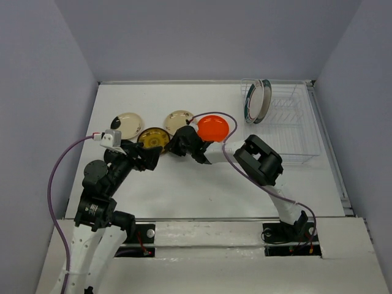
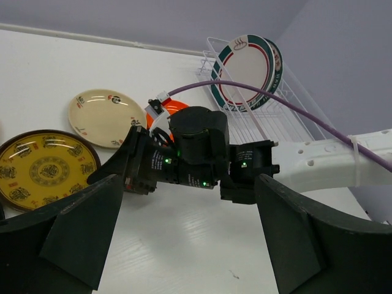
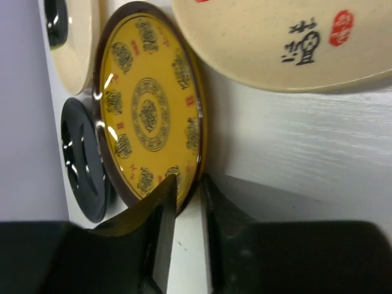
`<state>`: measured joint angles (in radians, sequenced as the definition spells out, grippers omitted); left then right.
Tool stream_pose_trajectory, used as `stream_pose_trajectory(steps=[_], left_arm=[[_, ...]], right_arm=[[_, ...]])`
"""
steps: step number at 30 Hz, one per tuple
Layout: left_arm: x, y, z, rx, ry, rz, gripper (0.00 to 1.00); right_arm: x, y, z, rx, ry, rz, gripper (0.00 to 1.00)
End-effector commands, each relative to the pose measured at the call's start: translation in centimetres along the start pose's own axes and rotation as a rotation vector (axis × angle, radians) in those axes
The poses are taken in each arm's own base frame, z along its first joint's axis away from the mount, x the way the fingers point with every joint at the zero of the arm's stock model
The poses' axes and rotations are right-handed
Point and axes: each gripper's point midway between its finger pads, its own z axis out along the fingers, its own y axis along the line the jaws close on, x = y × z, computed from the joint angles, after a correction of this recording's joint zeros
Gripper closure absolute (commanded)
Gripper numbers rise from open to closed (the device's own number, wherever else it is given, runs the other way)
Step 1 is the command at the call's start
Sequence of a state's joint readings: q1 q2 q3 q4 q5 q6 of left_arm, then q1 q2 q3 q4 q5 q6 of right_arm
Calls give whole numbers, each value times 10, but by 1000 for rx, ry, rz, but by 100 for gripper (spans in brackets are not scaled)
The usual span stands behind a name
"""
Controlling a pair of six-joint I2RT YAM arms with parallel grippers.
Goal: Load the plates into the dish rack
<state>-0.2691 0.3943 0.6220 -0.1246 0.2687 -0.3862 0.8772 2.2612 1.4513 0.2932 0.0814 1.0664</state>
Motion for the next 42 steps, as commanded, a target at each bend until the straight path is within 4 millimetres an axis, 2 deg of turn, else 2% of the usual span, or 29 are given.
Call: stream_pose_trajectory(steps=[1,2,4,8,9,11,12,15,16,18,19,20,21,22,23,25,26,27,29,30,31,32,33,36,38,39,40,42], left_arm=[[-17,-14,-3,51,-48,24,1],[-17,-15,-4,53,-49,23,1],[-18,-15,-4,54,-51,24,1],[-19,-17,-5,60,-57,26,1],[-18,-16,-5,60,-55,26,1],[-19,-17,-6,61,-58,26,1],[-19,-16,-6,59,-61,25,1],[-20,-17,-7,61,-63,26,1],[-20,-17,-7,61,-63,26,1],[-21,-17,-8,61,-68,27,1],[-20,-18,-8,63,-67,27,1],[-20,-17,-8,61,-69,27,1],[-20,-17,-9,63,-69,27,1],[-21,-19,-9,67,-71,27,1],[-21,-19,-9,69,-71,28,1],[-21,-20,-10,72,-71,28,1],[-21,-20,-10,74,-71,27,1],[-20,-21,-10,77,-70,30,1],[-20,-21,-10,78,-70,28,1],[-20,-22,-10,82,-70,30,1],[-20,-23,-11,85,-70,29,1],[-20,-23,-11,88,-72,31,1],[-20,-24,-12,89,-71,31,1],[-22,-27,-14,96,-83,35,1],[-21,-27,-15,99,-82,35,1],[-21,-28,-16,103,-82,36,1],[-22,-29,-16,105,-84,36,1],[-22,-32,-18,113,-87,37,1]], right_arm=[[-2,-24,9,101,-31,21,81],[-4,-24,5,102,-37,24,88],[-1,-26,-1,114,-45,9,93],[-6,-25,-29,126,-84,-54,93],[-14,-22,-44,126,-111,-67,93],[-20,-12,-59,100,-135,-125,93],[-31,-3,-76,84,-165,-143,93],[-47,14,-103,58,-214,-253,93],[-63,23,-123,61,-267,-273,93],[-90,24,-146,116,-361,-357,93],[-107,33,-169,129,-407,-420,93],[-128,29,-183,183,-473,-437,93],[-142,29,-196,211,-505,-462,93],[-160,19,-210,271,-531,-483,93],[-184,27,-236,288,-588,-514,93],[-223,17,-268,380,-679,-523,93],[-253,-10,-290,489,-701,-526,93],[-291,-25,-324,565,-775,-481,93],[-324,-42,-364,681,-863,-481,93],[-345,-45,-393,747,-938,-454,93],[-359,-51,-408,788,-967,-446,93],[-378,-67,-432,868,-998,-440,93],[-393,-68,-449,911,-1038,-425,93],[-419,-86,-489,1041,-1077,-424,93],[-434,-92,-504,1119,-1071,-445,93],[-440,-102,-513,1167,-1067,-437,93],[-443,-107,-513,1191,-1047,-446,93],[-446,-115,-498,1204,-999,-470,93]])
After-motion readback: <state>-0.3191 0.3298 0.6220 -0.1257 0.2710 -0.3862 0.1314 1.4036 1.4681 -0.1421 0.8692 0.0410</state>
